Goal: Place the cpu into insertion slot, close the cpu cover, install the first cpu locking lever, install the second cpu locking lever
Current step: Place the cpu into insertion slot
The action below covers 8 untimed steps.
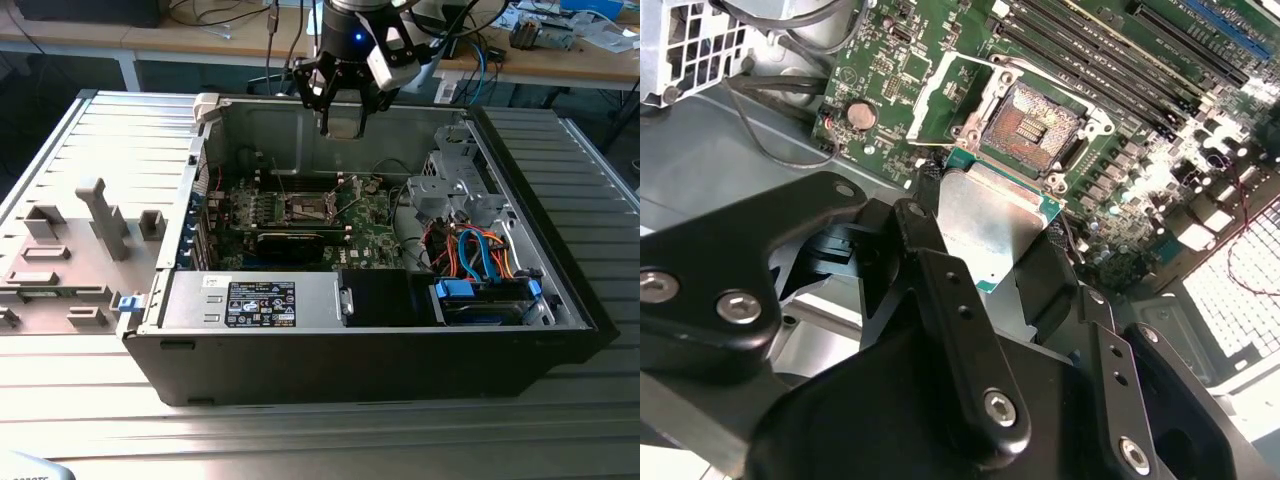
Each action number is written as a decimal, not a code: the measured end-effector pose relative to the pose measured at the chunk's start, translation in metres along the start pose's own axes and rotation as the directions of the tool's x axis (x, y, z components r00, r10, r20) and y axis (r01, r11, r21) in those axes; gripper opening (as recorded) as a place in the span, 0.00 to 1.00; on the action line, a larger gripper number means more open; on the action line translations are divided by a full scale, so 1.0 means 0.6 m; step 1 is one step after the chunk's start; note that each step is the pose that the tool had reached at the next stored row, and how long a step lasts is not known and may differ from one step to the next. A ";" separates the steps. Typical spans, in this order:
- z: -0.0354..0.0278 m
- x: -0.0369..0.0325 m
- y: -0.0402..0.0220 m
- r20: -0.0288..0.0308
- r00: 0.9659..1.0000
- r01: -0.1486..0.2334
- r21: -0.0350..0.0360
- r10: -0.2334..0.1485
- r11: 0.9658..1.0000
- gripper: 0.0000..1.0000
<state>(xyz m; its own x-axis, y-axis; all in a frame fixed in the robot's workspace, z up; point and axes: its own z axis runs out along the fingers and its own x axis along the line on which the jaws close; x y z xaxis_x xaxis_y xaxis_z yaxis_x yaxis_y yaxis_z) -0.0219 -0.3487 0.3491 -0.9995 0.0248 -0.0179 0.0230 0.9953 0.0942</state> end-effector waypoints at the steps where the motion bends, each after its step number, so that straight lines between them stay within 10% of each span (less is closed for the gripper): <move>1: 0.000 0.000 0.000 0.000 1.000 0.000 0.000 0.000 1.000 0.54; 8: 0.002 0.000 0.000 0.000 1.000 0.000 0.000 0.000 1.000 0.54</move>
<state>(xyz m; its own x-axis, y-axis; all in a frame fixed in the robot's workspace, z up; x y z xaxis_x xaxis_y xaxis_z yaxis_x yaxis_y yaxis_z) -0.0219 -0.3487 0.3476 -0.9995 0.0249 -0.0179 0.0231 0.9953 0.0943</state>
